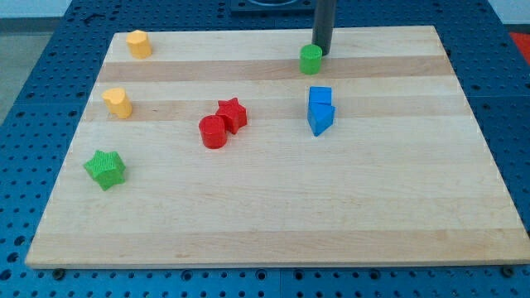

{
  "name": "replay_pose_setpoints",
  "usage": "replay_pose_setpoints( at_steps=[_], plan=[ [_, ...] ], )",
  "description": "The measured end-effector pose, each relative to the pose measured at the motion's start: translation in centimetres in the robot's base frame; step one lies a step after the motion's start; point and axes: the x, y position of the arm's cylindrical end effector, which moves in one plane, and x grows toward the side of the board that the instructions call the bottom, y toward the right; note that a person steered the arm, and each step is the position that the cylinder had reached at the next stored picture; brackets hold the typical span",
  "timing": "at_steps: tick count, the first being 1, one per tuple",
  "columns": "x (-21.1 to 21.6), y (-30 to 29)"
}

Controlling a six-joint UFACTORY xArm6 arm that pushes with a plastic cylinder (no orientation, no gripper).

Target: Push the green star to the red circle

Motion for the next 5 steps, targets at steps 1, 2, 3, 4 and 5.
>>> replay_pose_setpoints(
  at_steps=[1, 2, 3, 4, 5],
  plan=[
    [-0.5, -0.6],
    [-2.8, -6.5],
    [1.2, -13.0],
    [7.7, -16.3],
    [10.3, -21.8]
  ],
)
